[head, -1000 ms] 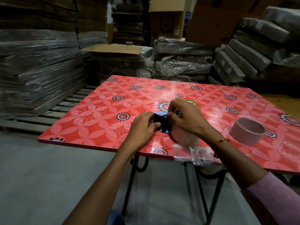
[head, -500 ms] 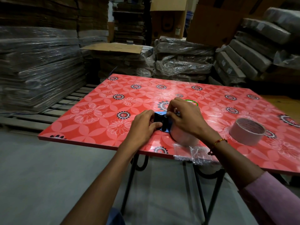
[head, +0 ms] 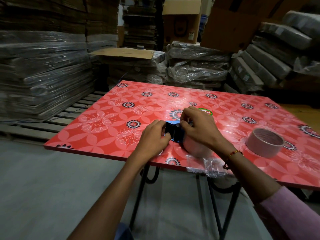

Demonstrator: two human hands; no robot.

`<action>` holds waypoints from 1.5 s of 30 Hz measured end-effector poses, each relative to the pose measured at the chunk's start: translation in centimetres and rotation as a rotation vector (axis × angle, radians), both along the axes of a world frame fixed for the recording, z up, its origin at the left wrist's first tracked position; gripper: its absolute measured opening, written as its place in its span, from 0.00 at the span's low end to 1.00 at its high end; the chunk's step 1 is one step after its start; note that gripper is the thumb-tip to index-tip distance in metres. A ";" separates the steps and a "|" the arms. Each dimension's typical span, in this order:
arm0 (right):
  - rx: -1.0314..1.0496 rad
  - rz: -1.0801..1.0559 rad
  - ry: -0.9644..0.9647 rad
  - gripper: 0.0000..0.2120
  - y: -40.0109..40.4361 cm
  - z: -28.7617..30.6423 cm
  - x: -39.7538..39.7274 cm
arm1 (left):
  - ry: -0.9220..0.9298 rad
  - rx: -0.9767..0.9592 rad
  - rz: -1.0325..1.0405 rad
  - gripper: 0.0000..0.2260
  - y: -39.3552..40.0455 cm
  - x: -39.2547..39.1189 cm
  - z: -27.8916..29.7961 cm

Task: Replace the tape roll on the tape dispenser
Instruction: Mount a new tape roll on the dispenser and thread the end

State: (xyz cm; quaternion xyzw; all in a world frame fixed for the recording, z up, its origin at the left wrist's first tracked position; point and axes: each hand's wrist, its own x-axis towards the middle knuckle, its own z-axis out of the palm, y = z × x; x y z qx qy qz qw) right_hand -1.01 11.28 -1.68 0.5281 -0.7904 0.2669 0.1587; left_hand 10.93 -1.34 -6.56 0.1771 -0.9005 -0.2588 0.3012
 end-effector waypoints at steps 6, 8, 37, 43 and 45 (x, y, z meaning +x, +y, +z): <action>-0.030 -0.021 -0.078 0.02 -0.1 -0.3 -0.5 | 0.105 0.123 -0.067 0.23 0.3 0.3 0.1; -0.021 -0.018 -0.074 0.02 -0.1 -0.4 -0.6 | 0.176 0.122 -0.120 0.23 0.1 0.3 0.2; 0.049 0.147 -0.135 0.09 0.5 0.3 0.0 | 0.184 -0.430 0.202 0.05 2.7 -0.1 0.7; 0.059 0.123 -0.025 0.05 0.3 -0.3 -0.3 | 0.179 -0.417 0.158 0.04 2.8 0.4 0.6; 0.059 0.124 -0.019 0.03 0.3 -0.4 -0.4 | 0.200 -0.366 0.111 0.03 2.8 0.6 0.6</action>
